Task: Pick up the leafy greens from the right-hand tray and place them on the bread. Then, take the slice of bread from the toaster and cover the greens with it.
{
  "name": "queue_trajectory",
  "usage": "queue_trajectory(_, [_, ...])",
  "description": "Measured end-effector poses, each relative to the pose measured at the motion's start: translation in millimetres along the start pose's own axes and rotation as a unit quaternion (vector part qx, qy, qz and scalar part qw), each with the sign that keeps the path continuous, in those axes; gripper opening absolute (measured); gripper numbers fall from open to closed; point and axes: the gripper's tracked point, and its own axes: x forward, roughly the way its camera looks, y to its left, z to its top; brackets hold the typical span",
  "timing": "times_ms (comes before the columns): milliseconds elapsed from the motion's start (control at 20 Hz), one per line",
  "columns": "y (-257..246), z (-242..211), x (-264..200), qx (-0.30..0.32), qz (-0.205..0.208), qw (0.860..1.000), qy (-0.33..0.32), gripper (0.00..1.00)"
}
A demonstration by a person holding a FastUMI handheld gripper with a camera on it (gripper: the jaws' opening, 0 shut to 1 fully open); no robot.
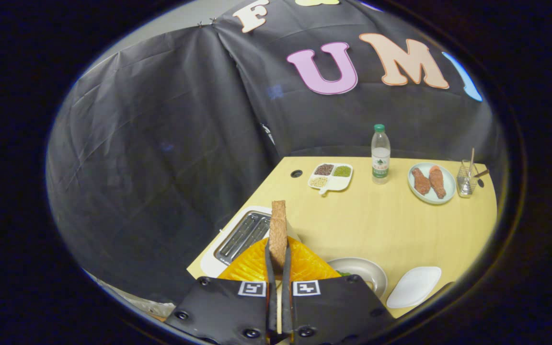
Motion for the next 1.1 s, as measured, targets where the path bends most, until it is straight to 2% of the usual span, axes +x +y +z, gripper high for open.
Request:
queue_trajectory(350, [-34.1, -40.0, 1.3, 0.045, -0.015, 0.999, 0.020, 0.07])
queue_trajectory(1100, [-83.0, -116.3, 13.7, 0.099, -0.043, 0.992, 0.065, 0.06])
